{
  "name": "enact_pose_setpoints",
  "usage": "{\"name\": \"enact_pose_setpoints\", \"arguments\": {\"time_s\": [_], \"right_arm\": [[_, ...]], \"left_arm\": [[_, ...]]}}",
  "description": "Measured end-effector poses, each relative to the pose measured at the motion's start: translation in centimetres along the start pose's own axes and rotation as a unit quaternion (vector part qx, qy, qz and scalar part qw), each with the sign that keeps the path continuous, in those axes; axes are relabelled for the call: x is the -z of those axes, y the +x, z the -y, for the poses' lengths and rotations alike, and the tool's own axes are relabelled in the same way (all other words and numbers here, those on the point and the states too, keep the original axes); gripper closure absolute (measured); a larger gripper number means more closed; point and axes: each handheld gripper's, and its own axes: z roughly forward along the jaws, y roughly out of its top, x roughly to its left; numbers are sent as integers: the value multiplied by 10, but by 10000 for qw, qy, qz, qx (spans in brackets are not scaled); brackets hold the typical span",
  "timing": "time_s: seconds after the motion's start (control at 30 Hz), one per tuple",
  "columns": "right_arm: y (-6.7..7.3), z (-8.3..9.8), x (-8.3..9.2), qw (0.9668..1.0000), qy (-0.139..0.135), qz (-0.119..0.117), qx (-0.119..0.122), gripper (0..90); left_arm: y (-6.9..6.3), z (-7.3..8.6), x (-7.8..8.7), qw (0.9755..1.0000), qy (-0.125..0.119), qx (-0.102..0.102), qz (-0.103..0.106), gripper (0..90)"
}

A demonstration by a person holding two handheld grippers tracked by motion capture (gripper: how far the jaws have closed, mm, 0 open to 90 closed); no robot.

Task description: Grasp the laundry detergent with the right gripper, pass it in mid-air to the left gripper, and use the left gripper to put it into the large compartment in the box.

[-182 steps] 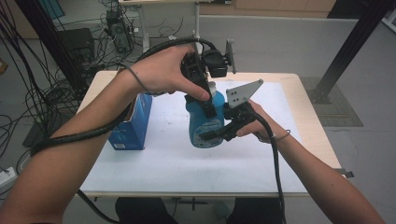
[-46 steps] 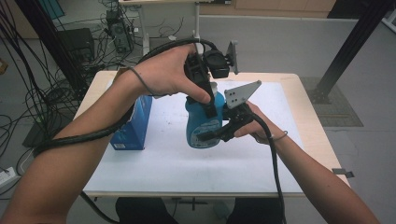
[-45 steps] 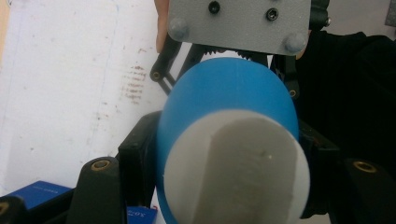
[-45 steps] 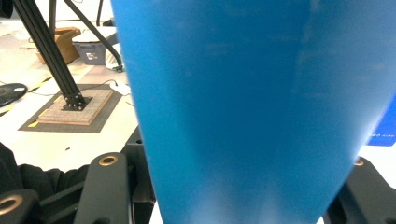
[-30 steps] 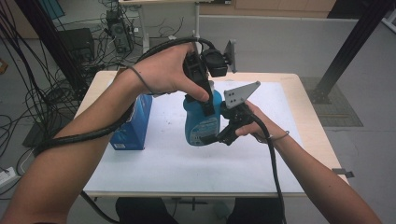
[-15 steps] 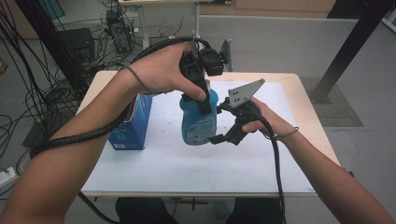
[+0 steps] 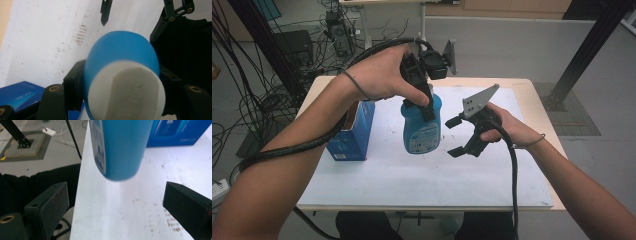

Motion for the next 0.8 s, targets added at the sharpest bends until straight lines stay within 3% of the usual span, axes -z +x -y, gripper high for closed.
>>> {"name": "enact_pose_setpoints", "arguments": {"time_s": [0.17, 0.37, 0.53, 0.8], "right_arm": [[-1, 8, 4, 9989, 413, 88, -197, 47], [-5, 19, 5, 9934, 1031, 181, -468, 47], [-7, 29, 5, 9854, 1557, 196, -668, 46], [-7, 40, 4, 9666, 2390, 138, -916, 49]], "left_arm": [[2, 2, 1, 9999, 33, 115, -41, 373], [6, 5, 3, 9995, 21, 299, -64, 373], [11, 8, 5, 9988, 22, 485, -81, 373], [19, 14, 9, 9961, -16, 868, -134, 373]]}}
